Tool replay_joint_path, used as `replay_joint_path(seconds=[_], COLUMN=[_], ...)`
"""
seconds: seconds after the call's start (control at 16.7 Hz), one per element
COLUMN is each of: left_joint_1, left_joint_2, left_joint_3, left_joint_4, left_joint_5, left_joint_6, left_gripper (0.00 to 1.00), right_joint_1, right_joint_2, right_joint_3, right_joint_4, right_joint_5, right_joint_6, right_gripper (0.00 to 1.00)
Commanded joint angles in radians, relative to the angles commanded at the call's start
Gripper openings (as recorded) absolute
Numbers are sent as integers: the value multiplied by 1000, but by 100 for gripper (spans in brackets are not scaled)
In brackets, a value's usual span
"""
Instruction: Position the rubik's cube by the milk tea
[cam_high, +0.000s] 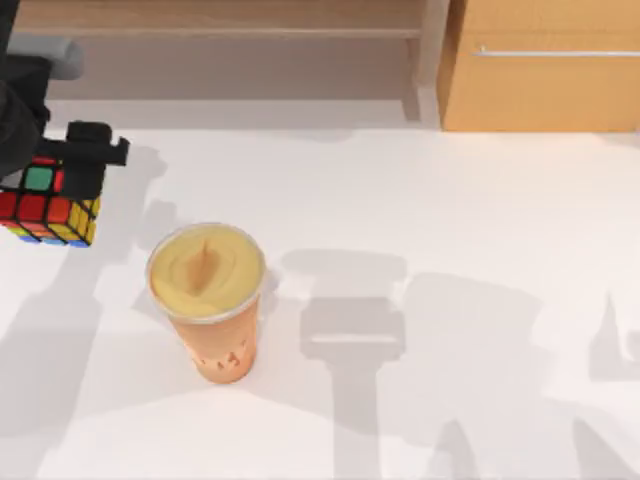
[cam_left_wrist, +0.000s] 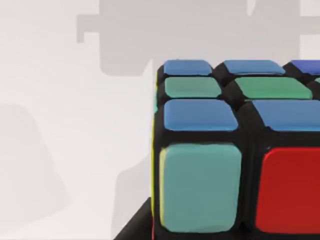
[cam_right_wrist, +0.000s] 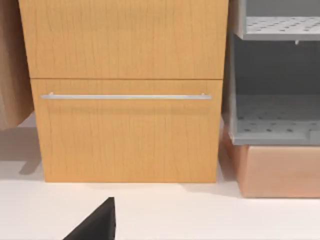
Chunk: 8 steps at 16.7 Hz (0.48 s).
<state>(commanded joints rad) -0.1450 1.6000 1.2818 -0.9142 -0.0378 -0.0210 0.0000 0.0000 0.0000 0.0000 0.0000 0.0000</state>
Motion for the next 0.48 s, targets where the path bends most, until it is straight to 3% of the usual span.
replay_joint_path(seconds=[0.24,0.48], left_joint_1=[23,22], left_joint_2=[51,58], left_joint_3=[-137,-148], left_joint_4=[-128,-138], left_joint_5=[32,36], left_joint_6=[-83,-91], left_gripper=[0,0], right_joint_1=[0,0], right_joint_2=[0,0], right_joint_3=[0,0], right_joint_4=[0,0], right_joint_5=[0,0], right_joint_6=[0,0], right_gripper=[100,100])
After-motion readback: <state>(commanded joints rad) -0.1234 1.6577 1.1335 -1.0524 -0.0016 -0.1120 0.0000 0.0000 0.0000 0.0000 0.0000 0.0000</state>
